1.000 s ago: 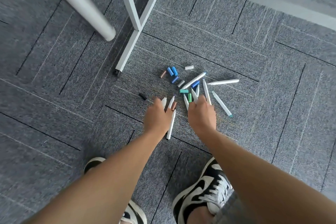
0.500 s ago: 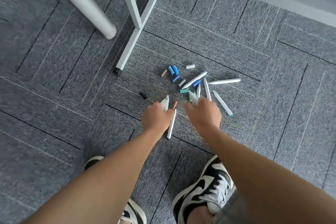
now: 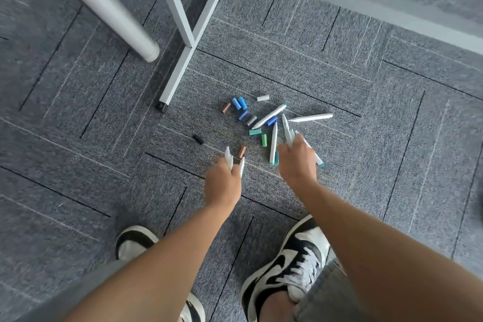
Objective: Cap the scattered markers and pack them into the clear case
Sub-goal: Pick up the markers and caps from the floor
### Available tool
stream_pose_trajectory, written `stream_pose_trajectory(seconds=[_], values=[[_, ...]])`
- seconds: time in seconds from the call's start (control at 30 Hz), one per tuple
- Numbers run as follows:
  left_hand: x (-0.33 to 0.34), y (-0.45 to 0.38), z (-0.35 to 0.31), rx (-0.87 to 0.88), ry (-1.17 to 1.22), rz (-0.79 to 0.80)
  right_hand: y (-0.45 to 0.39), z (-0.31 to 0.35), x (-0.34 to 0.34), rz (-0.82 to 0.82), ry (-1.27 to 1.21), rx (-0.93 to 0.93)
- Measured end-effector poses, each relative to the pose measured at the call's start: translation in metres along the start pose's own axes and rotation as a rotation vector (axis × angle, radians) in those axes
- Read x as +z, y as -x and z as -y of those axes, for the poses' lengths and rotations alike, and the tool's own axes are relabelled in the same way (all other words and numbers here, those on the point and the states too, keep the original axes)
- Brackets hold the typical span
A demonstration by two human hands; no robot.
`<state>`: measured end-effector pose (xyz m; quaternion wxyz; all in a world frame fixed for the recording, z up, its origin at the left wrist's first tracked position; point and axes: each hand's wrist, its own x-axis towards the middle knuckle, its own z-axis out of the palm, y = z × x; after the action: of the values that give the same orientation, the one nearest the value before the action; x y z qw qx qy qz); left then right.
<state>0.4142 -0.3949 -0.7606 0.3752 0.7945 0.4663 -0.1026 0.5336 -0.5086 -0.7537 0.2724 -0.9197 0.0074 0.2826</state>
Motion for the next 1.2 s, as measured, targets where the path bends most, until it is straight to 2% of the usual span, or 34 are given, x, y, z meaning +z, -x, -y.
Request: stream_pose_trajectory(seconds=[0.23,0.4,0.63,0.93,1.2], values=[[0.014,-0.002,0.008,-0.019,-0.137,0.035,-0.014,0.003,0.009,-0.039,0.042,0.015],[0.016,-0.009,0.011,-0.037,-0.141,0.037,-0.023,0.006,0.018,-0.053,0.095,0.046],[0.005,-0.011,0.005,-0.006,0.035,0.03,-0.025,0.014,0.012,-0.023,0.001,0.074],[0.004,-0.002,-0.047,-0.181,0.657,0.186,-0.032,-0.019,-0.044,0.021,0.125,0.029],[0.039,-0.016,-0.102,-0.093,0.474,0.101,-0.044,-0.047,-0.065,-0.04,0.097,-0.049]])
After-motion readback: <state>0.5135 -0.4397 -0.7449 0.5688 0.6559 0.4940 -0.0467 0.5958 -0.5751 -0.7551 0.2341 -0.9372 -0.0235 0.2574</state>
